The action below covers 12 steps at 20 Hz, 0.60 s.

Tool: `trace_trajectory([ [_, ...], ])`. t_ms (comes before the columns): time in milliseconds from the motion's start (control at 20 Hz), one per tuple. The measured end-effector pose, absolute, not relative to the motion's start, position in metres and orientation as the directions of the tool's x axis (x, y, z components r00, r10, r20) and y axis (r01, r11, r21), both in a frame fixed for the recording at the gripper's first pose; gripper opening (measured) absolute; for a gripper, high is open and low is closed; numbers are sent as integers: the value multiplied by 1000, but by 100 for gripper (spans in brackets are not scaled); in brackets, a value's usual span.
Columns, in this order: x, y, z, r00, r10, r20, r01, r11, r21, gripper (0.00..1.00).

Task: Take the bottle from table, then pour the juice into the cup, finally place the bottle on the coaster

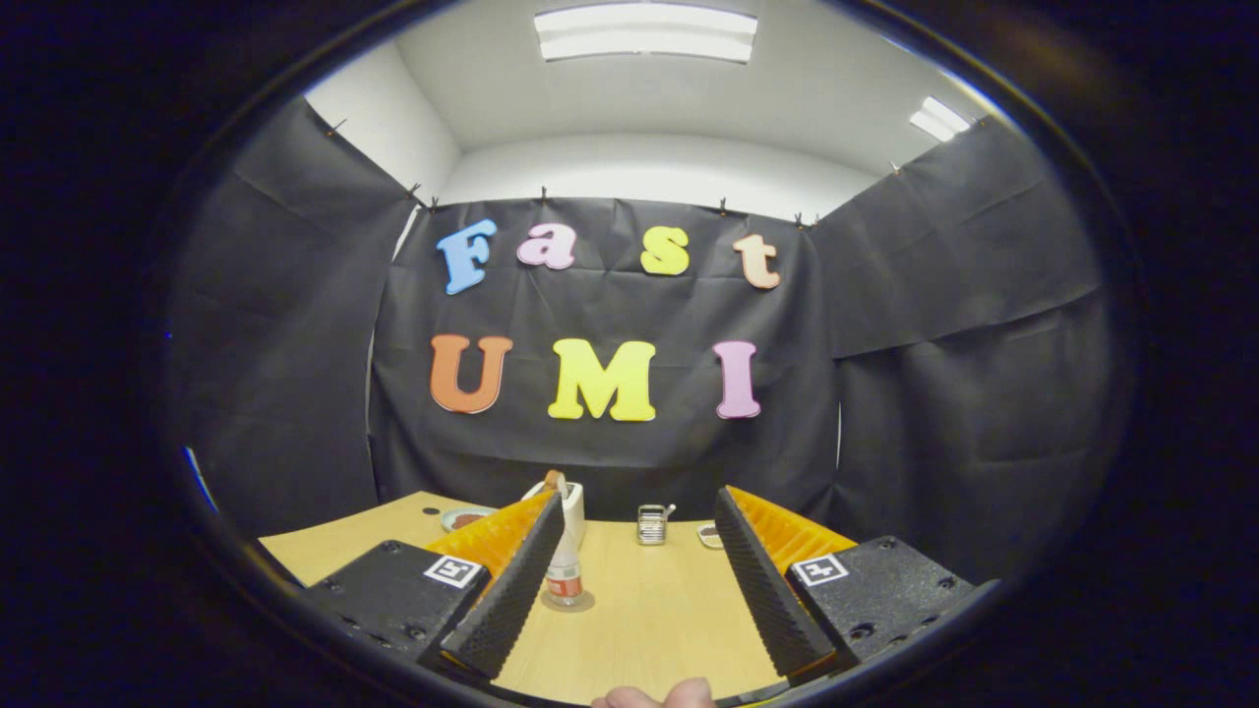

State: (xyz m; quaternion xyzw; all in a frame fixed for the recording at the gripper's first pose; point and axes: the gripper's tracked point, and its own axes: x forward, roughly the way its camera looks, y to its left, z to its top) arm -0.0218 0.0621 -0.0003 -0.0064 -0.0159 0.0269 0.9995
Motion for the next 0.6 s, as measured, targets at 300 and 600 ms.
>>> trace_trajectory([
  [300, -28, 87, -17, 997, 70, 18, -69, 997, -25, 99],
  [600, -24, 87, -17, 997, 71, 16, -71, 997, -25, 99],
])
